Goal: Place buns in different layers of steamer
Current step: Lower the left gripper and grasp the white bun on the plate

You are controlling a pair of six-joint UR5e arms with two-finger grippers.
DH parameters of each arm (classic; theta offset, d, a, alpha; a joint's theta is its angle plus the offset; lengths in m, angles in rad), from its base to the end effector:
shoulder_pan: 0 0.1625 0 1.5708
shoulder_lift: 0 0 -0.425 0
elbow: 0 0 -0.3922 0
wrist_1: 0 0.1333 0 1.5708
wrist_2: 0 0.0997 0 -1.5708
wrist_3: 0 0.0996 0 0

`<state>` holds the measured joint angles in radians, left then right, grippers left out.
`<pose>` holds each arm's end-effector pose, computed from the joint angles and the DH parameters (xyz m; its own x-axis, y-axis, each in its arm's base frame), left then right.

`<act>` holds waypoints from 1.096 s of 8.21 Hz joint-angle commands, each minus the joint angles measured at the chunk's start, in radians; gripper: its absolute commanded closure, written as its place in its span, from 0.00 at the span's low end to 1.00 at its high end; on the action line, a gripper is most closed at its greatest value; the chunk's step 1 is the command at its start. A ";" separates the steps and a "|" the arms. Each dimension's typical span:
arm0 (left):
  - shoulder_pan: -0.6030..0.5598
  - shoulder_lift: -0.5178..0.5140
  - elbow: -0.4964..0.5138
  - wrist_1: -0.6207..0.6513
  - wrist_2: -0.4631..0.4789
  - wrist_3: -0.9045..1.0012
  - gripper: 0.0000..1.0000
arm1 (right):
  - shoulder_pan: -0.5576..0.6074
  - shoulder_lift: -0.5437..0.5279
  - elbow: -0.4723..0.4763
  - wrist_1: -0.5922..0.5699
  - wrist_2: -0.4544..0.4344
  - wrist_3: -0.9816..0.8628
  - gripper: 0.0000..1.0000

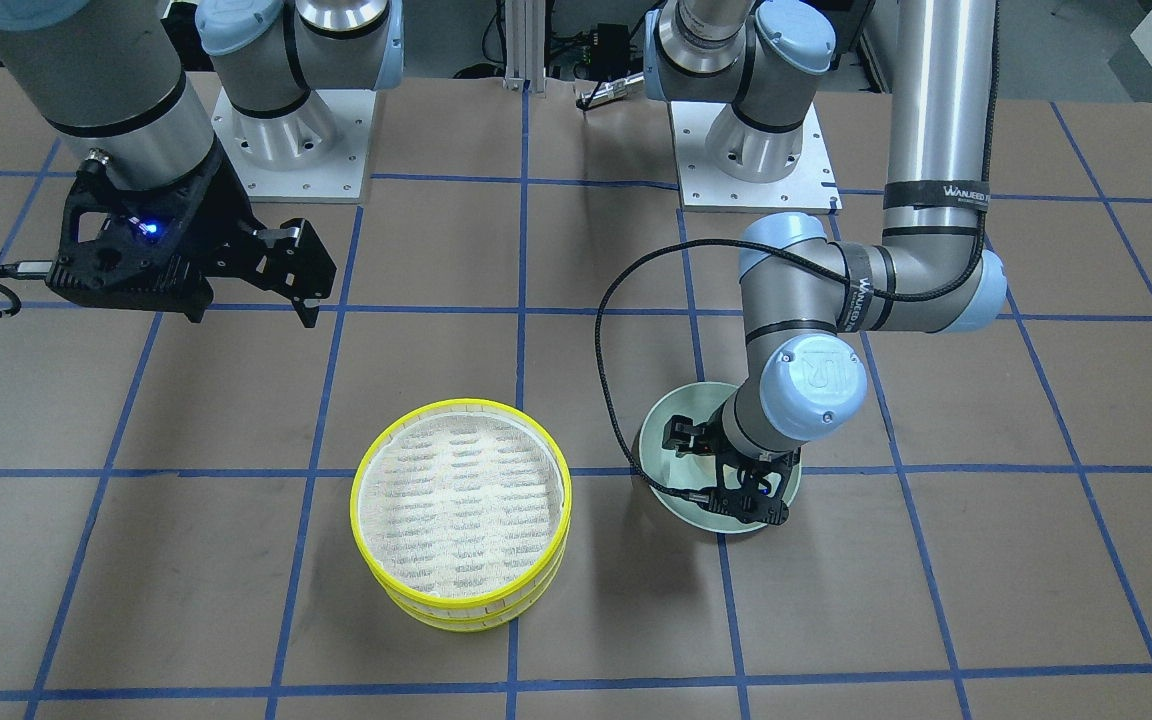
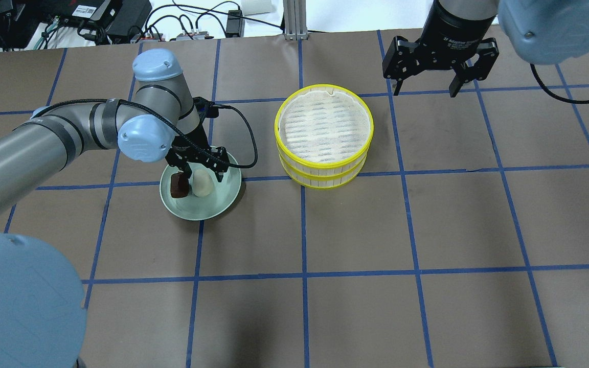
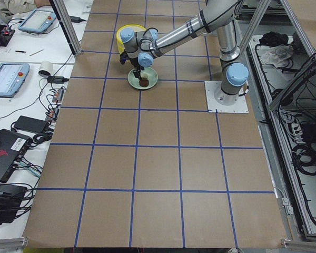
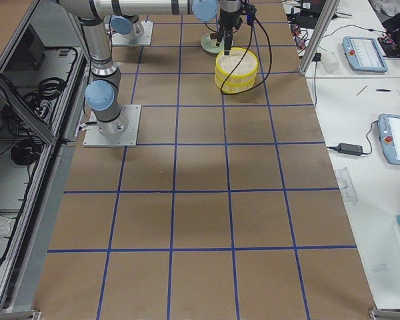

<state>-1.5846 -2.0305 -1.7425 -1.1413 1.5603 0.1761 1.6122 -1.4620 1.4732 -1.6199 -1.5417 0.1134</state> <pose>-0.1424 -0.5809 0.1943 -0.9820 0.1831 0.0453 0.1885 0.9624 0.1956 0.1585 -0.5356 0.4849 -0.9969 0.0708 -0.0332 0.0719 0.9968 -0.0344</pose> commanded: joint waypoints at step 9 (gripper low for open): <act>0.006 0.055 0.141 -0.130 0.006 -0.024 1.00 | 0.000 0.000 0.001 0.002 -0.001 0.000 0.00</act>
<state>-1.5807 -2.0035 -1.6660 -1.1805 1.5644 0.1697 1.6122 -1.4625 1.4742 -1.6183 -1.5432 0.1135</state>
